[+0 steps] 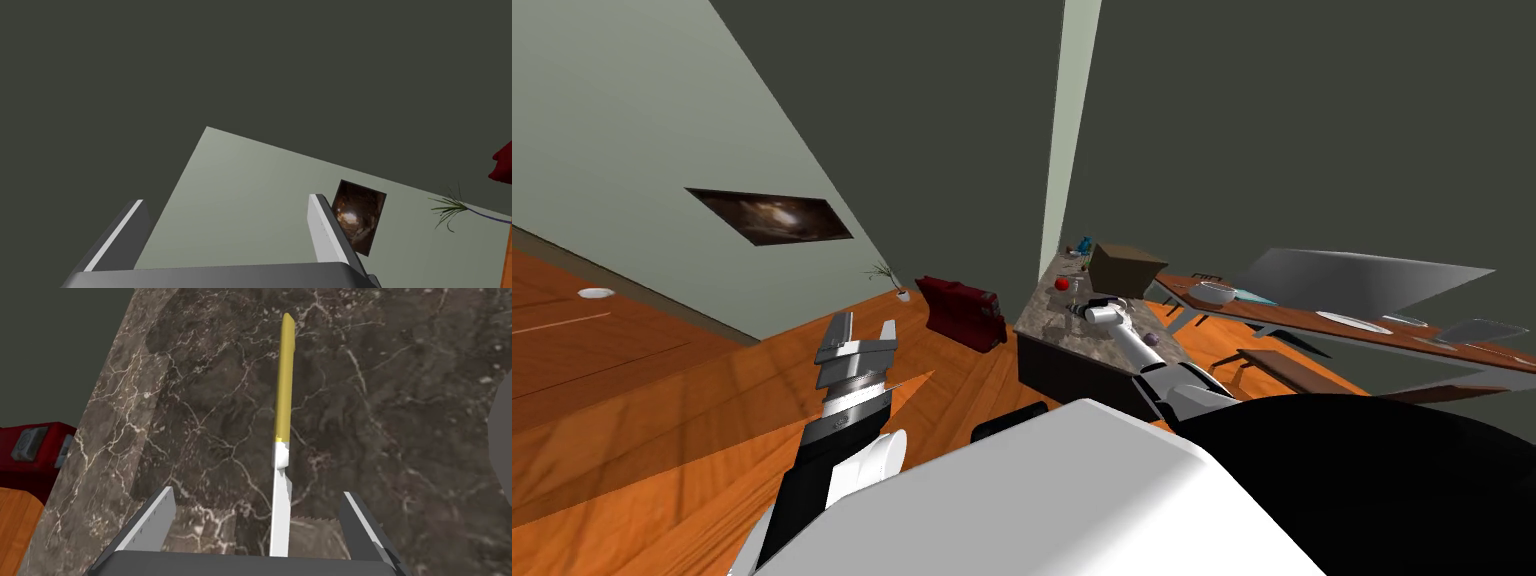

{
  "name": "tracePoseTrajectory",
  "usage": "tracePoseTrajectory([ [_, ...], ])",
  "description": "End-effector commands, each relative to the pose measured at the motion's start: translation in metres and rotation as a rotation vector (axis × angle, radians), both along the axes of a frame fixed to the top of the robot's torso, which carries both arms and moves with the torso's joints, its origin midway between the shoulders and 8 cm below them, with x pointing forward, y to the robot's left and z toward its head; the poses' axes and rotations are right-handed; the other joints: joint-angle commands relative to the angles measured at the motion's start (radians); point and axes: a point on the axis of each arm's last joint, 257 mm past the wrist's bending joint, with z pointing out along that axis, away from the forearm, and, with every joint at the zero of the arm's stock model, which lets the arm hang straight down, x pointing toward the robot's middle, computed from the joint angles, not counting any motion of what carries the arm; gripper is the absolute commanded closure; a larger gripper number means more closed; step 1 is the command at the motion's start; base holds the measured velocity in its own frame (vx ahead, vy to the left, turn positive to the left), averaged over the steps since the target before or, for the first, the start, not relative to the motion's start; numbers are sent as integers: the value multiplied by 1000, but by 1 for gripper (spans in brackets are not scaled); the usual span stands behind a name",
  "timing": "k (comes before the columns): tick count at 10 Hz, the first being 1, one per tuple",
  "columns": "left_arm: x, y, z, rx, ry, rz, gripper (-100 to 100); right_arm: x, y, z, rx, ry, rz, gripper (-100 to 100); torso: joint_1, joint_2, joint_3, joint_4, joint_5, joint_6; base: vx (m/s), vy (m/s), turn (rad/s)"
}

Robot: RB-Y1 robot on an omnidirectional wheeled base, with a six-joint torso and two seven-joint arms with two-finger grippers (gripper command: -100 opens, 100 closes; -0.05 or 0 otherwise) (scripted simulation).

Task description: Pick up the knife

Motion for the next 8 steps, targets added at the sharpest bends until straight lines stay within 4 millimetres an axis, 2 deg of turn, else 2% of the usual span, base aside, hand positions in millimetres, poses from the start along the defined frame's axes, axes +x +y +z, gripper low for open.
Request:
tracePoseTrajectory([
  [1,0,0,0,0,0,0,0,-4,-13,7,-19,12,-6,-100,0,0,0,0,0,0,-216,13,188],
  [2,0,0,0,0,0,0,0,-9,-26,14,-35,27,-14,-100,-2,2,1,1,0,0,-225,7,321],
  [4,0,0,0,0,0,0,0,-15,-40,21,-48,47,-24,-100,-2,1,1,0,0,0,-171,25,236],
  [5,0,0,0,0,0,0,0,-15,-40,21,-48,47,-24,-100,-2,-1,0,0,0,0,-85,23,64],
  [6,0,0,0,0,0,0,0,-22,-53,27,-54,71,-37,-100,-3,-5,-2,-1,-1,1,-110,13,289],
  [8,0,0,0,0,0,0,0,-30,-66,32,-54,99,-53,-100,-4,-4,-2,-1,-1,0,-123,-8,272],
])
